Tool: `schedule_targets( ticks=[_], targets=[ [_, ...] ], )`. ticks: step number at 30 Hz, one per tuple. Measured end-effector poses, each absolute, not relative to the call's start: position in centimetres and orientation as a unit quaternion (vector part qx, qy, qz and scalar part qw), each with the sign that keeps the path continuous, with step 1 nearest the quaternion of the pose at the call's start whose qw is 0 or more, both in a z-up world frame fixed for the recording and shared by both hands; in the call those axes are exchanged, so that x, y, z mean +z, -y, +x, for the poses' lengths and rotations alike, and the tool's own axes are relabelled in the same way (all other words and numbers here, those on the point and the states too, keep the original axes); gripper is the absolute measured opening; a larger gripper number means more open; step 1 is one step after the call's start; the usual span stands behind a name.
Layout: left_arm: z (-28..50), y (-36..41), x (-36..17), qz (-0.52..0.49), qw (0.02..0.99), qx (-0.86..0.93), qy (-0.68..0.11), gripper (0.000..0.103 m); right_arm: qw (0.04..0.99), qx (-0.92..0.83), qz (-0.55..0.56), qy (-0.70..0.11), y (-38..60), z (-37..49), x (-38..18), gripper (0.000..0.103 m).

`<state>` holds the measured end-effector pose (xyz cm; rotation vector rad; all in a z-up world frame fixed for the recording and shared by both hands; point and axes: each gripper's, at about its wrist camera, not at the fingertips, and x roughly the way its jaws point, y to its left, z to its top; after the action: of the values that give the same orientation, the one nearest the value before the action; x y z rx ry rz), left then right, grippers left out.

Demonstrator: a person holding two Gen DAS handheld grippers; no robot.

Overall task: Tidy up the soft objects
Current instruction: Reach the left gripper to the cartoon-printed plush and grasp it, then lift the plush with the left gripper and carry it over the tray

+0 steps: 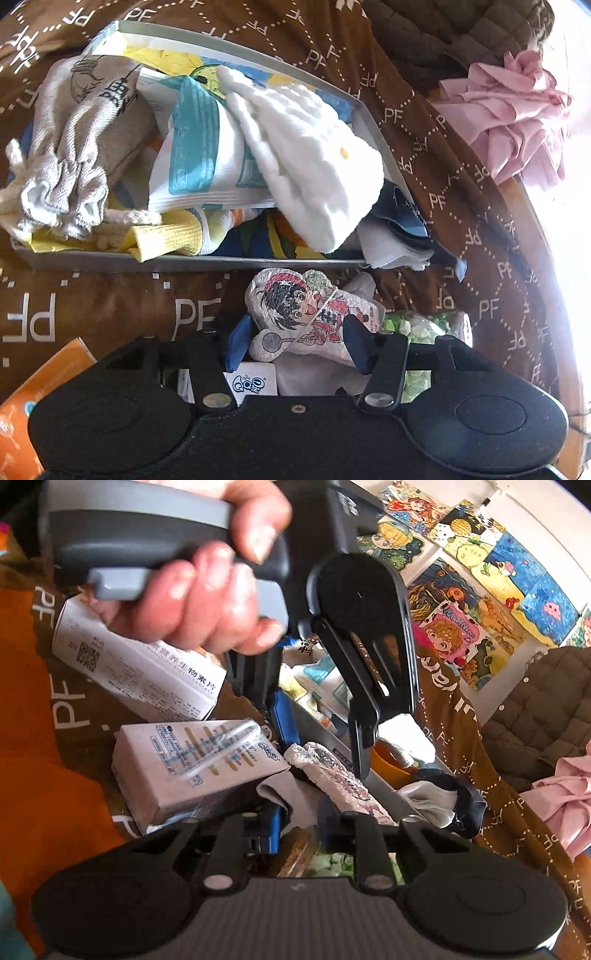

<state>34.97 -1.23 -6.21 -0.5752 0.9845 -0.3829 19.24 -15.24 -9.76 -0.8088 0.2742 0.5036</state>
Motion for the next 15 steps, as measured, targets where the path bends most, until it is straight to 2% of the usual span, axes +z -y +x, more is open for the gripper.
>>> schedule_targets(
  ticks=[4,15],
  targets=[
    [34.3,0.2,-6.1,-0.293,0.818,-0.192,-0.456,0.055,0.887,0.237,-0.372,-0.135,15.6,19.3,-9.3,0.013],
    [33.0,-1.2,-6.4,-0.355,0.808,-0.214,-0.419,0.055,0.886,0.238,-0.375,-0.132,15.7,19.2,-9.0,0.014]
  ],
)
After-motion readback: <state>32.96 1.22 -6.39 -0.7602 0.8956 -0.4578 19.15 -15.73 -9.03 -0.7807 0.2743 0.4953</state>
